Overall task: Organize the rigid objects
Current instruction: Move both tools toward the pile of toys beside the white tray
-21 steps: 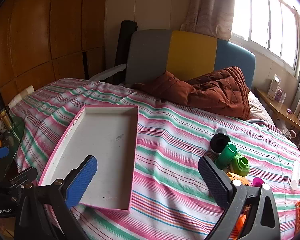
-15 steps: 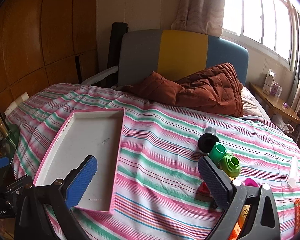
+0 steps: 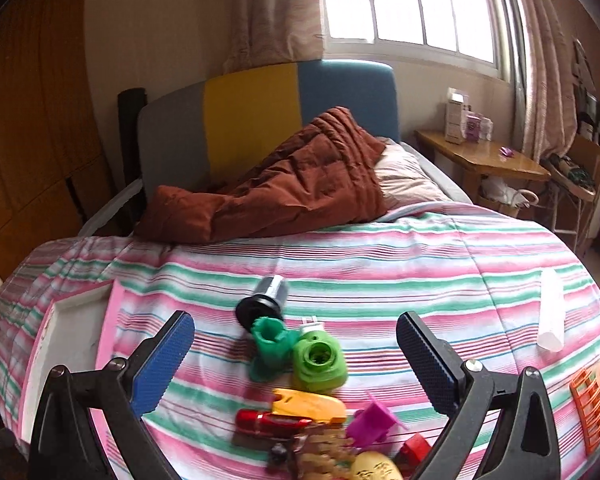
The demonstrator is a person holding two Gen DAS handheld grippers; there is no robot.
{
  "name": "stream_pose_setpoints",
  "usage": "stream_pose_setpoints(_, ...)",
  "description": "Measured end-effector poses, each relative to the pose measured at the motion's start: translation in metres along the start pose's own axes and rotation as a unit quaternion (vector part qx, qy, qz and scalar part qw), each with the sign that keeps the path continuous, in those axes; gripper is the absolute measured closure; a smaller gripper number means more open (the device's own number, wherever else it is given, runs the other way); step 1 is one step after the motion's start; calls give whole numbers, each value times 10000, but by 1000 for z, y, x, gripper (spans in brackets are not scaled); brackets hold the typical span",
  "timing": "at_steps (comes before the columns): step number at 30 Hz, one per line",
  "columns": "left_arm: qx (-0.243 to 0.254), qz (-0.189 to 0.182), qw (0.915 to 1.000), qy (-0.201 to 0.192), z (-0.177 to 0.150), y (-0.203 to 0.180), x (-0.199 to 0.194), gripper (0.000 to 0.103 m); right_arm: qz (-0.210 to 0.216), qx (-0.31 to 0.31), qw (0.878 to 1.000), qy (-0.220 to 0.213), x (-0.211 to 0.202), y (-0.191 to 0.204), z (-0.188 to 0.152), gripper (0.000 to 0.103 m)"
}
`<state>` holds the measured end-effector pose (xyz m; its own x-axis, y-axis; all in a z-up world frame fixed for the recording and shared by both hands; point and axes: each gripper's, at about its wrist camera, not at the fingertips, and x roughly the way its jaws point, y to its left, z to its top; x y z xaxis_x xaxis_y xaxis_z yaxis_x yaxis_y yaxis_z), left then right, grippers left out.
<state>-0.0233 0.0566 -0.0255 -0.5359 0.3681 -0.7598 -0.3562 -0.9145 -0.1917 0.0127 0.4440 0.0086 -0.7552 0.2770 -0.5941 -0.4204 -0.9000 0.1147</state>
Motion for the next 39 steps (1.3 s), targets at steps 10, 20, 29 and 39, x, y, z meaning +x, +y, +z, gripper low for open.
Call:
stream_pose_setpoints(10,98,-1039,9945,105,38,-43,18,0,250,1532,9878,127,8,-64,-7,0)
stream_pose_setpoints(20,416,-1656,9809,932,84,-114,85,0,401,1858,9817,98,6,-75,-7,0)
stream_pose_setpoints(29,466,-1593,9746,1505,133,-171,156,0,565,2185,9741,131,6,-86,-8,0)
stream_pose_setpoints(39,693,-1749,9649,1833,179,-231,228,0,862,2353,9677,289,13,-88,-9,0)
